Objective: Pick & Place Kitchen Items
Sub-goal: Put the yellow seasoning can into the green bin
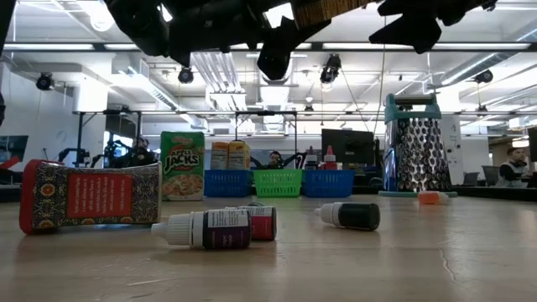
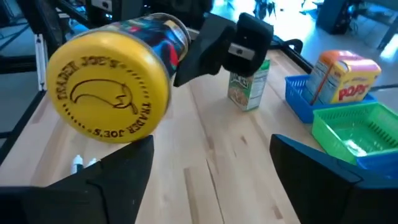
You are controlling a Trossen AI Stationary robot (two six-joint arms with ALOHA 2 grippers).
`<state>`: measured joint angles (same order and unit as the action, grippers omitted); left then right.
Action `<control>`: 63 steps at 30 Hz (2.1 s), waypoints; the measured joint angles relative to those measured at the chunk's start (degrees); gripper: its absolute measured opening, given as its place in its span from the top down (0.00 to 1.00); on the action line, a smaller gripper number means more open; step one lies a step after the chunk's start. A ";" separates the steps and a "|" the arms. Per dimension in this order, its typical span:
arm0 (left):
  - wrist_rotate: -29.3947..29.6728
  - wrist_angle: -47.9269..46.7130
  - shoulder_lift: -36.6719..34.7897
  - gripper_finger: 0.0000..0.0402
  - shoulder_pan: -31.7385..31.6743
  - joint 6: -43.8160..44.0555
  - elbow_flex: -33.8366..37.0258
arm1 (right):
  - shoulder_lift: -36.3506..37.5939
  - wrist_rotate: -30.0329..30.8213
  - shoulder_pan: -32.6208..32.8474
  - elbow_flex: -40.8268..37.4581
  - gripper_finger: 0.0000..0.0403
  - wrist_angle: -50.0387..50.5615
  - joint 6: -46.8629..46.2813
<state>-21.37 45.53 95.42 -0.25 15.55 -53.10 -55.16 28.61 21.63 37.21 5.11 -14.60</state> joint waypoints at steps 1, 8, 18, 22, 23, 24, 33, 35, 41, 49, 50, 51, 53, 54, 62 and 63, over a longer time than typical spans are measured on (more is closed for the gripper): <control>0.22 0.02 -0.02 0.45 0.04 1.47 -0.07 | -0.13 -0.12 0.02 0.00 0.19 -0.51 1.14; 1.30 -0.10 -0.02 0.45 -0.17 6.61 -0.70 | -0.94 -0.39 0.04 0.02 0.09 -1.66 4.96; 2.16 -0.68 -0.02 0.45 -0.76 14.74 -0.74 | -1.62 -0.56 0.07 0.04 0.09 -9.73 11.10; 2.65 -0.54 -0.02 0.45 -0.94 17.57 -0.74 | -3.00 -1.51 0.11 0.04 0.09 -12.78 16.45; 2.66 -0.55 -0.02 0.45 -0.94 17.61 -0.75 | -3.51 -1.84 0.11 0.04 0.09 -13.18 16.85; 2.71 -0.56 -0.02 0.45 -0.94 17.66 -0.76 | -4.12 -1.89 0.11 0.04 0.09 -13.21 17.19; 2.36 -0.61 -0.02 0.45 -1.14 18.89 -0.98 | -10.09 -1.39 0.04 3.26 0.09 -13.43 20.55; 2.31 -0.53 -0.02 0.45 -1.14 18.93 -0.98 | -10.40 -1.24 0.04 3.95 0.10 -13.43 21.64; 2.23 -1.14 0.00 0.45 -1.16 19.06 -1.01 | -8.87 0.05 0.07 4.76 0.21 -11.92 22.34; 1.06 0.48 -0.05 0.45 -1.16 20.49 -1.01 | -7.87 0.06 0.10 4.76 0.38 -10.41 23.58; 1.00 0.56 -0.07 0.45 -1.16 20.49 -1.00 | -7.87 0.08 0.09 4.74 0.39 -10.40 23.90; 1.02 0.75 -0.07 0.45 -1.16 20.48 -1.01 | -7.85 0.10 0.09 4.74 0.40 -10.39 24.13; 1.04 1.06 -0.07 0.45 -1.18 20.41 -0.98 | -7.80 0.14 0.04 4.74 0.41 -10.52 24.66; 1.04 1.14 -0.07 0.45 -1.16 20.37 -0.98 | -7.78 0.14 0.04 4.74 0.41 -10.65 24.90; 0.27 1.62 -0.11 0.45 -1.18 20.68 -1.01 | -7.69 0.10 0.07 5.43 0.39 -9.95 25.38; -0.16 1.61 -0.11 0.45 -1.18 20.70 -0.99 | -7.69 0.12 0.07 5.50 0.40 -9.95 25.49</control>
<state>-21.53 47.14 95.31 -1.43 36.25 -54.09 -62.85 28.73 21.69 42.71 -4.84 10.89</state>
